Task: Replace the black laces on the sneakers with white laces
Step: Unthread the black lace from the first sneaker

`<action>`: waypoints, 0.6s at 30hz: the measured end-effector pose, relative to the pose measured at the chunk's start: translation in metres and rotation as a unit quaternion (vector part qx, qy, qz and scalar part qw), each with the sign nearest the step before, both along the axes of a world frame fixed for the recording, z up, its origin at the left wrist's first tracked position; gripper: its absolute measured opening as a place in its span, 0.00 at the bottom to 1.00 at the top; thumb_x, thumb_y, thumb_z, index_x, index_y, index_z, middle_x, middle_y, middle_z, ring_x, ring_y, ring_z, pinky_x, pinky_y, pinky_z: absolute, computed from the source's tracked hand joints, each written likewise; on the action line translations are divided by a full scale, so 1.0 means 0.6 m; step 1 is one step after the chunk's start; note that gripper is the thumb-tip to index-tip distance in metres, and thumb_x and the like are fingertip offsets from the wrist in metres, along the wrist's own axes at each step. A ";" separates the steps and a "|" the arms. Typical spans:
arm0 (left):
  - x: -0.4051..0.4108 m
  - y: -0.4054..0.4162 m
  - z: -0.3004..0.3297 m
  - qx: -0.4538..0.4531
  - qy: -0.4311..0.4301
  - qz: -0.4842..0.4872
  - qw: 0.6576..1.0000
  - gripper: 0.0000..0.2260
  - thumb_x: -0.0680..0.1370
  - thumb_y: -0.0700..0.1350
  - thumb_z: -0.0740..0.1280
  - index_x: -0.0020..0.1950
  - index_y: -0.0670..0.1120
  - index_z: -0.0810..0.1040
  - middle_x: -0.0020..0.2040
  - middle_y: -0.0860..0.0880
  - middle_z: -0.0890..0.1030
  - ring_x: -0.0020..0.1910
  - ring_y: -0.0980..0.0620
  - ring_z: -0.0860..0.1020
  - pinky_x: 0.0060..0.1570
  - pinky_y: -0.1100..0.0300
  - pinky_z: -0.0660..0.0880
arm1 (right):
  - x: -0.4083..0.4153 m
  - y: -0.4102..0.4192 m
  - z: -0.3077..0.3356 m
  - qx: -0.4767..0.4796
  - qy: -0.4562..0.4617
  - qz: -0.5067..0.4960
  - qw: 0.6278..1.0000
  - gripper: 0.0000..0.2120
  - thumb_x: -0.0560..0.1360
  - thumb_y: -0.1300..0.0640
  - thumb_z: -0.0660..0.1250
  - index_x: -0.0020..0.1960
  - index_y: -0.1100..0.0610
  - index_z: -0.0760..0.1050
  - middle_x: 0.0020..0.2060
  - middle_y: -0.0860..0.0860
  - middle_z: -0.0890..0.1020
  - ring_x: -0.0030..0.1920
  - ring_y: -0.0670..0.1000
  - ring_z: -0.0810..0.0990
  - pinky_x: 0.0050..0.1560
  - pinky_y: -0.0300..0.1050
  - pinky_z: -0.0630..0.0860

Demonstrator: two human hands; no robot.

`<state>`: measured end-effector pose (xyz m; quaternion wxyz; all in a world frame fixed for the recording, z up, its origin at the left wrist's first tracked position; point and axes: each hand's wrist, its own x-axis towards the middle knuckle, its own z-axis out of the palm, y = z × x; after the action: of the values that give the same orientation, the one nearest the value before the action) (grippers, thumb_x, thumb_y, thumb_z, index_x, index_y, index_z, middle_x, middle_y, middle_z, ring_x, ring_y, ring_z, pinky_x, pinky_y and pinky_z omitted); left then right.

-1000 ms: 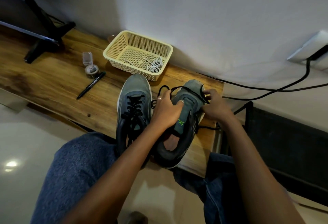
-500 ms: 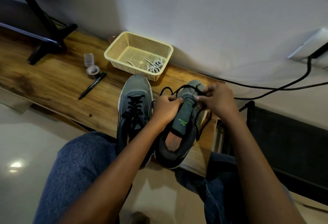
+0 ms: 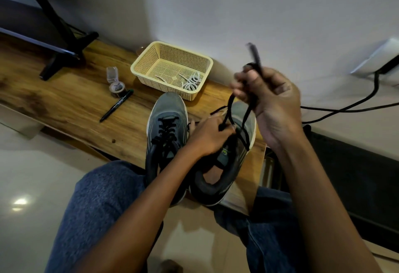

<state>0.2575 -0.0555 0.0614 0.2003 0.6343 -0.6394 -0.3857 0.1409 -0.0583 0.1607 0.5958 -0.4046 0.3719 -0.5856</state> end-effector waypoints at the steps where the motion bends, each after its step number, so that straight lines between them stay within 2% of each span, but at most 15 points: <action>1: -0.001 0.001 0.004 0.016 0.044 0.009 0.999 0.09 0.80 0.52 0.60 0.46 0.55 0.79 0.56 0.50 0.79 0.61 0.46 0.74 0.64 0.46 0.66 | -0.007 -0.007 -0.002 -0.012 -0.014 -0.068 0.998 0.07 0.75 0.64 0.66 0.52 0.65 0.76 0.41 0.56 0.84 0.42 0.55 0.84 0.45 0.43 0.82; 2: -0.001 0.002 0.006 0.021 0.073 0.027 0.997 0.12 0.82 0.49 0.58 0.41 0.54 0.77 0.49 0.50 0.80 0.55 0.46 0.77 0.58 0.50 0.71 | -0.016 -0.014 -0.005 -0.017 -0.006 -0.139 0.990 0.06 0.77 0.64 0.65 0.53 0.65 0.75 0.42 0.57 0.83 0.43 0.55 0.85 0.45 0.43 0.81; 4: 0.000 0.003 0.014 -0.013 0.090 0.084 0.992 0.13 0.83 0.45 0.55 0.40 0.52 0.74 0.43 0.50 0.78 0.47 0.47 0.78 0.49 0.54 0.72 | -0.034 -0.026 -0.017 -0.011 0.056 -0.234 0.971 0.08 0.80 0.63 0.61 0.56 0.66 0.73 0.45 0.57 0.82 0.45 0.53 0.85 0.46 0.42 0.81; 6: 0.002 -0.002 0.022 -0.066 0.133 0.157 0.976 0.13 0.83 0.45 0.54 0.41 0.51 0.73 0.43 0.49 0.80 0.44 0.48 0.79 0.47 0.53 0.76 | -0.044 -0.033 -0.031 0.008 0.143 -0.237 0.961 0.08 0.81 0.64 0.59 0.58 0.65 0.72 0.48 0.57 0.81 0.47 0.52 0.84 0.49 0.41 0.80; 8: 0.004 -0.005 0.037 -0.096 0.229 0.199 0.948 0.13 0.82 0.46 0.55 0.40 0.52 0.73 0.45 0.47 0.82 0.45 0.47 0.82 0.51 0.47 0.78 | -0.037 -0.036 -0.046 0.034 0.246 -0.175 0.953 0.10 0.80 0.68 0.58 0.59 0.64 0.72 0.49 0.56 0.80 0.48 0.50 0.81 0.50 0.41 0.78; 10: 0.003 -0.002 0.055 -0.130 0.271 0.187 0.935 0.12 0.82 0.47 0.56 0.40 0.51 0.74 0.45 0.47 0.83 0.46 0.49 0.82 0.52 0.46 0.79 | -0.020 -0.031 -0.057 0.049 0.319 -0.085 0.943 0.16 0.77 0.73 0.58 0.62 0.62 0.71 0.54 0.58 0.80 0.51 0.50 0.80 0.52 0.40 0.76; 12: 0.001 0.009 0.082 -0.188 0.275 0.139 0.933 0.11 0.82 0.45 0.57 0.42 0.50 0.75 0.44 0.48 0.83 0.46 0.52 0.82 0.52 0.50 0.79 | -0.001 -0.021 -0.061 0.047 0.338 0.007 0.940 0.22 0.75 0.76 0.60 0.65 0.60 0.70 0.57 0.58 0.78 0.54 0.49 0.79 0.54 0.40 0.76; 14: 0.001 0.020 0.103 -0.230 0.289 0.096 0.924 0.10 0.82 0.43 0.58 0.44 0.49 0.75 0.43 0.48 0.82 0.45 0.52 0.82 0.50 0.51 0.80 | 0.012 -0.008 -0.061 0.043 0.289 0.109 0.950 0.25 0.73 0.77 0.62 0.66 0.61 0.68 0.56 0.59 0.79 0.51 0.47 0.81 0.51 0.41 0.78; 16: 0.007 0.028 0.115 -0.251 0.298 0.074 0.918 0.09 0.82 0.43 0.58 0.45 0.48 0.75 0.43 0.46 0.81 0.44 0.50 0.82 0.47 0.52 0.81 | 0.018 -0.002 -0.062 0.024 0.287 0.160 0.944 0.20 0.73 0.75 0.65 0.61 0.59 0.72 0.50 0.58 0.82 0.46 0.47 0.81 0.47 0.43 0.79; 18: 0.016 0.032 0.119 -0.258 0.338 0.092 0.900 0.09 0.82 0.42 0.58 0.45 0.46 0.76 0.44 0.43 0.81 0.44 0.46 0.82 0.46 0.53 0.80 | 0.011 -0.002 -0.064 -0.015 0.425 0.137 0.895 0.11 0.74 0.69 0.67 0.51 0.55 0.77 0.42 0.52 0.82 0.43 0.48 0.80 0.45 0.47 0.77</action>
<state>0.2669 -0.0361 0.1329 0.5953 0.4478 -0.5492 -0.3788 0.1473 -0.0595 0.1225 0.4494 -0.6708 0.5215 -0.2757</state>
